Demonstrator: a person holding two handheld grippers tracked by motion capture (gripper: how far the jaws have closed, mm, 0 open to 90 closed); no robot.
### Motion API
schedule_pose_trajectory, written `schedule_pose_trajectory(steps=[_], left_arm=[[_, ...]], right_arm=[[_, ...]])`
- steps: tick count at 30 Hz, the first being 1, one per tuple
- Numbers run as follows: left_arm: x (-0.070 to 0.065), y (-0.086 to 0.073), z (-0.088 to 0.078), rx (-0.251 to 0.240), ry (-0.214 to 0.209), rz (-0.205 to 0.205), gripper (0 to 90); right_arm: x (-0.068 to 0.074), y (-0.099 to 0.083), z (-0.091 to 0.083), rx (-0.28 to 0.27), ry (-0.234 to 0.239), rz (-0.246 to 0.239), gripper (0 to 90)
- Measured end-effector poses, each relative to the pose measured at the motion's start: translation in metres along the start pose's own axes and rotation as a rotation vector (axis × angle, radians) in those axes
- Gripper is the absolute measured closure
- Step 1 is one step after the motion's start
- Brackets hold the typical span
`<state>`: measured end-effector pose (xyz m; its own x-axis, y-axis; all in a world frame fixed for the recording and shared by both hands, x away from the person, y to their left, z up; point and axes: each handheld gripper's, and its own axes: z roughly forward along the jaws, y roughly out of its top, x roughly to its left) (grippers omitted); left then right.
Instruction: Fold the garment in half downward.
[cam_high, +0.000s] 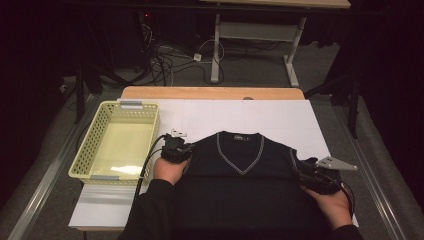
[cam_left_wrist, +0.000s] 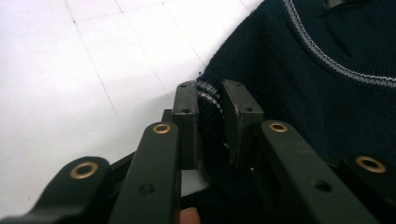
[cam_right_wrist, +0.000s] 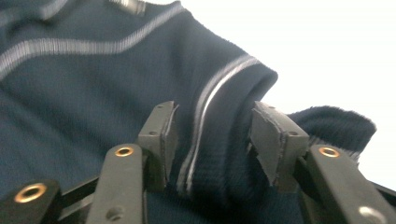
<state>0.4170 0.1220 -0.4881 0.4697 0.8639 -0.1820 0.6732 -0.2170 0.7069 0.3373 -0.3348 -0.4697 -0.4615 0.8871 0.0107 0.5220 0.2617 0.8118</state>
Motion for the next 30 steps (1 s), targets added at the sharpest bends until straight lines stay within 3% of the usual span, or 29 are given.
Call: schedule_pose_trajectory(steps=[6,10,16,18,19,22,26,30], left_arm=[[-0.004,-0.002,-0.001,-0.011,0.024,0.020,74.8],[-0.003,-0.002,-0.001,-0.011,0.018,0.018,74.8],[-0.002,-0.002,-0.001,-0.012,0.015,0.016,74.8],[-0.002,-0.002,-0.001,-0.012,0.015,0.017,74.8],[-0.002,-0.002,-0.001,-0.013,0.014,0.015,74.8],[-0.002,-0.002,-0.001,-0.013,0.014,0.016,74.8],[-0.003,-0.003,-0.001,-0.014,0.016,0.017,74.8],[-0.003,-0.003,-0.001,-0.014,0.018,0.020,74.7]], right_arm=[[-0.011,0.037,0.003,-0.043,-0.065,0.029,55.5],[-0.016,0.054,0.025,0.034,-0.114,0.029,59.3],[-0.020,0.051,0.058,0.147,-0.147,0.055,44.8],[-0.024,0.048,0.063,0.191,-0.124,0.085,40.1],[-0.027,0.046,0.063,0.183,-0.097,0.126,39.7],[-0.026,0.044,0.064,0.177,-0.104,0.103,40.4],[-0.023,0.044,0.064,0.173,-0.111,0.110,48.2],[-0.021,0.043,0.063,0.162,-0.069,0.093,66.0]])
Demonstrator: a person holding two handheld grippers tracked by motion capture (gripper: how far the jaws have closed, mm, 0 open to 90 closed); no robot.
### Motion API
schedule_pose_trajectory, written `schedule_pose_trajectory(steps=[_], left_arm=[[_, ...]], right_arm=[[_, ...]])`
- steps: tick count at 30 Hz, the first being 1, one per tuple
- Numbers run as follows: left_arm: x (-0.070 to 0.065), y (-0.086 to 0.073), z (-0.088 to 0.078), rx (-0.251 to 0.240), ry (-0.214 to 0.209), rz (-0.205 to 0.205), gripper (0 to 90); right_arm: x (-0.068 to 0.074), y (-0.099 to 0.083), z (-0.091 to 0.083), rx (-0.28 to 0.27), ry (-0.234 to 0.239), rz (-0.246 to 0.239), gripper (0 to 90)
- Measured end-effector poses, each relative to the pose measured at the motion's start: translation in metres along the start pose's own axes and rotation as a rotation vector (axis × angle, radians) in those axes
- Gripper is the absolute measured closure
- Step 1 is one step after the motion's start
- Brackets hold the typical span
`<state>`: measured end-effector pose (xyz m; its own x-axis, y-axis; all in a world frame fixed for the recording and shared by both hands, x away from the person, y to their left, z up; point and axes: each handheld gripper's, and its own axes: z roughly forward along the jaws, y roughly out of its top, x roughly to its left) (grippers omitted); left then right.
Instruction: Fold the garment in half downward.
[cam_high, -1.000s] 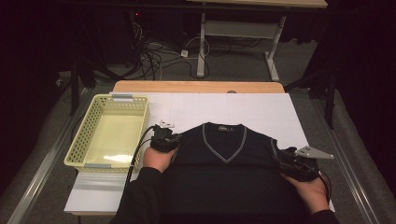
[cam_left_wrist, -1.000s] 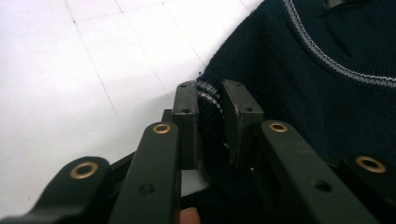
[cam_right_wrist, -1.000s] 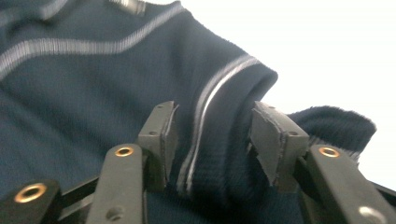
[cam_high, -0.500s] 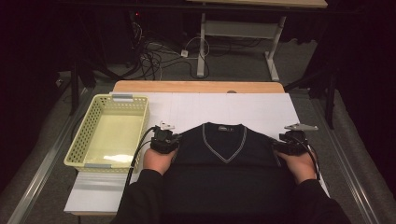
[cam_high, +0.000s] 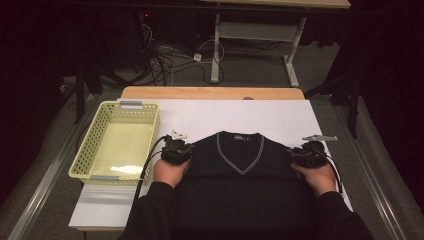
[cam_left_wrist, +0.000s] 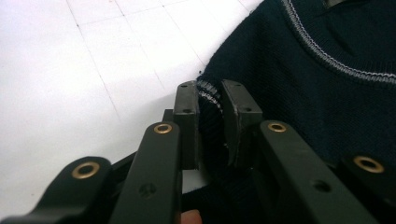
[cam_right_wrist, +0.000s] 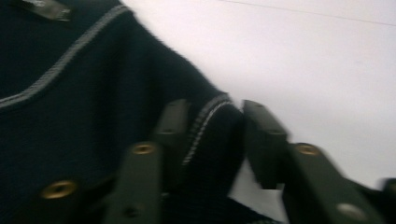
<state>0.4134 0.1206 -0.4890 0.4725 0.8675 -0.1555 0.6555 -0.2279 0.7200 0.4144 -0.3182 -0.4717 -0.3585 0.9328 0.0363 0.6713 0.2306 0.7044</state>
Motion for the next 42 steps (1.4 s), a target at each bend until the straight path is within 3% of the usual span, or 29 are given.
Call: schedule_pose_trajectory(steps=[4,11,15,20,28,32,42], left_arm=[[0.000,0.000,0.000,0.000,0.002,0.002,74.7],[0.000,0.000,0.000,-0.001,0.000,0.000,74.7],[0.008,0.002,-0.003,0.005,-0.039,-0.064,74.8],[0.003,0.007,-0.021,-0.060,-0.054,-0.075,75.0],[-0.015,-0.004,-0.056,-0.126,-0.128,-0.045,75.1],[-0.021,-0.016,-0.070,-0.134,-0.140,-0.012,75.1],[-0.032,-0.051,-0.102,-0.190,-0.183,0.060,75.1]], right_arm=[[0.002,-0.002,0.000,-0.014,0.041,-0.006,77.5],[0.002,-0.004,-0.001,-0.034,0.048,-0.021,80.3],[0.004,-0.003,-0.007,-0.047,0.028,-0.025,80.3],[0.003,0.002,-0.030,-0.119,0.013,-0.046,80.8],[0.009,-0.005,-0.069,-0.222,0.036,-0.073,82.2],[0.016,-0.012,-0.086,-0.269,0.051,-0.089,82.6],[0.031,-0.047,-0.118,-0.344,0.079,-0.144,83.4]])
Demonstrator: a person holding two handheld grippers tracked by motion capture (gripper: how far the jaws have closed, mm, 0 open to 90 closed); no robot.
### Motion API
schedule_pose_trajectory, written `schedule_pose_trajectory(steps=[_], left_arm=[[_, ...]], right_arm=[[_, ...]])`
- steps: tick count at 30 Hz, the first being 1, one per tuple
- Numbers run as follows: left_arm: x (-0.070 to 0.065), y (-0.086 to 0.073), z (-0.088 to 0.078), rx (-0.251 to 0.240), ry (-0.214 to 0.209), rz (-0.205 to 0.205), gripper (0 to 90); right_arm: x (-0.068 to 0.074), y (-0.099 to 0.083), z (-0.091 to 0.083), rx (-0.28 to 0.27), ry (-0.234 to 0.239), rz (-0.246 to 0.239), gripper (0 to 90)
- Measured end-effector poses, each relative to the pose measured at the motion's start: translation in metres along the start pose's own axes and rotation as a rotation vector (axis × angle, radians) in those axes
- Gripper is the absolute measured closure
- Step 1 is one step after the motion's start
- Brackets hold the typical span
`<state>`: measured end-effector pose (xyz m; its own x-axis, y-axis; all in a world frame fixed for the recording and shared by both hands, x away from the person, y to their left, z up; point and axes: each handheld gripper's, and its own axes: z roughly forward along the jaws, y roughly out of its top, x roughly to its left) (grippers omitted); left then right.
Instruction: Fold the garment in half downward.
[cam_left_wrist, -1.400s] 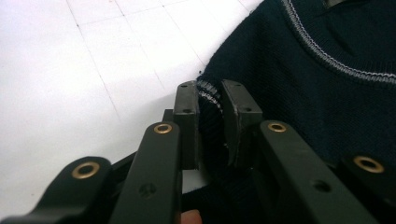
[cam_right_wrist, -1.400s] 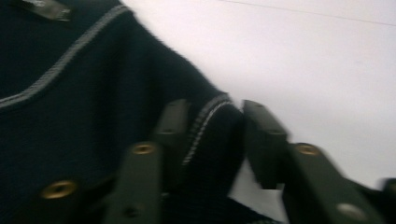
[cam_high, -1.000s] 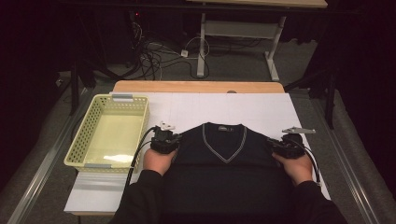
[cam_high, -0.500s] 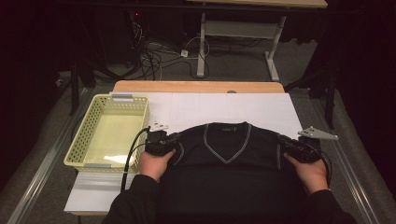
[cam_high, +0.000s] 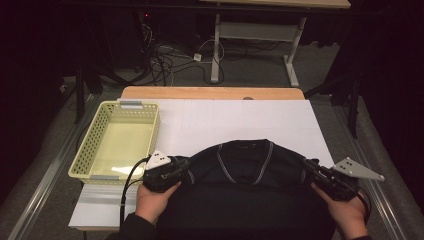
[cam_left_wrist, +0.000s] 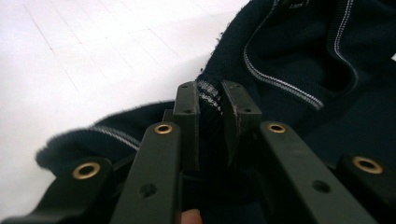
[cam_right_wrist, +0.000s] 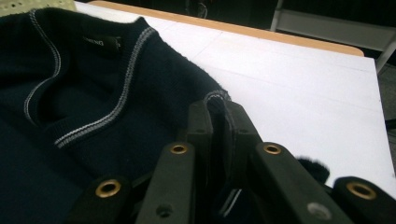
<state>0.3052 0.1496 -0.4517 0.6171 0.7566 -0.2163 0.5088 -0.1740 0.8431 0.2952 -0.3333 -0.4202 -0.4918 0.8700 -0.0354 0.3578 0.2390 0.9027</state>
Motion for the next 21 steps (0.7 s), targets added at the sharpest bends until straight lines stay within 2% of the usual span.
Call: schedule_pose_trajectory(steps=[3,11,16,21], left_arm=[[-0.005,-0.011,-0.005,-0.006,-0.030,-0.004,75.0],[-0.017,-0.035,-0.021,0.003,-0.071,0.030,74.9],[-0.022,-0.048,-0.032,-0.002,-0.091,0.032,74.8],[-0.023,-0.057,-0.041,0.021,-0.105,0.031,74.5]], right_arm=[[0.004,-0.012,-0.010,-0.011,0.003,0.009,83.8],[0.015,-0.042,-0.027,-0.022,0.024,0.024,83.9],[0.023,-0.050,-0.036,-0.018,0.030,0.003,83.8],[0.026,-0.060,-0.043,0.002,0.032,-0.021,83.8]])
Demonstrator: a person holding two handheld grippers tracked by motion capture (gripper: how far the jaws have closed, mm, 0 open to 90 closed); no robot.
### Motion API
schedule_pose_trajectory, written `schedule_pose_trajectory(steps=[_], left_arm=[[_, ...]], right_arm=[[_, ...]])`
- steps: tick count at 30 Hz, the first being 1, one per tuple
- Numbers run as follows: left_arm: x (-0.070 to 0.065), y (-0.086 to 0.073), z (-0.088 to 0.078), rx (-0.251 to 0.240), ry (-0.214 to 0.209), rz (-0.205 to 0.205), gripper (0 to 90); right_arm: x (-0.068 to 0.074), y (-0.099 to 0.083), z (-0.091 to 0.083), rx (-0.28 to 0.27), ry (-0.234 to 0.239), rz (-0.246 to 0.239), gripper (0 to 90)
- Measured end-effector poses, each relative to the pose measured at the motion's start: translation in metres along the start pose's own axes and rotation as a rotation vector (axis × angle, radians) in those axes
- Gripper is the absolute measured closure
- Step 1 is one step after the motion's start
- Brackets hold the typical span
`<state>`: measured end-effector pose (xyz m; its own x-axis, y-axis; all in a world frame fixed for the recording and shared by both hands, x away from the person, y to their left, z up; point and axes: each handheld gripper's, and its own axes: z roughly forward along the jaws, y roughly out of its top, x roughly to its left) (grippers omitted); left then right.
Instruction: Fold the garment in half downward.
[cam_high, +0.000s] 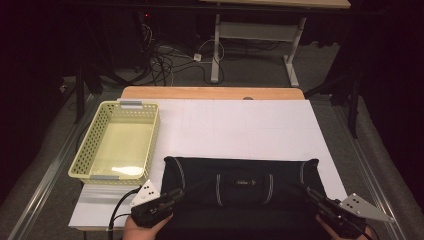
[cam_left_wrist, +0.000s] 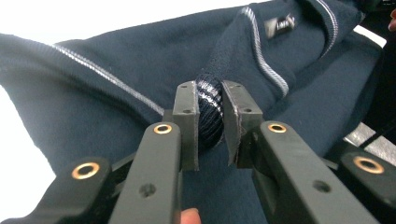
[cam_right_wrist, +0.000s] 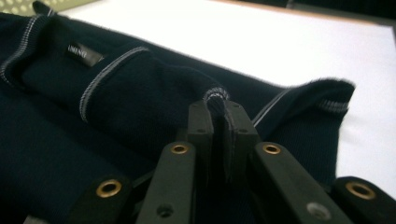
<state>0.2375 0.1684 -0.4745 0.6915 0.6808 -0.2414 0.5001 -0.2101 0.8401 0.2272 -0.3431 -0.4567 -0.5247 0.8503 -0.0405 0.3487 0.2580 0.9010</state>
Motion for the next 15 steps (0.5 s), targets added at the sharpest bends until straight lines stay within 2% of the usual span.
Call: schedule_pose_trajectory(steps=[5,11,15], left_arm=[[-0.003,-0.007,-0.003,0.037,-0.004,0.013,74.1],[-0.001,-0.020,-0.004,0.094,-0.010,-0.013,72.5],[0.000,-0.025,-0.007,0.103,-0.009,-0.019,71.4]], right_arm=[[0.003,-0.008,-0.004,0.032,0.004,-0.010,83.4],[0.007,-0.018,-0.012,0.060,0.004,-0.004,83.2],[0.009,-0.025,-0.016,0.083,0.008,-0.004,83.2]])
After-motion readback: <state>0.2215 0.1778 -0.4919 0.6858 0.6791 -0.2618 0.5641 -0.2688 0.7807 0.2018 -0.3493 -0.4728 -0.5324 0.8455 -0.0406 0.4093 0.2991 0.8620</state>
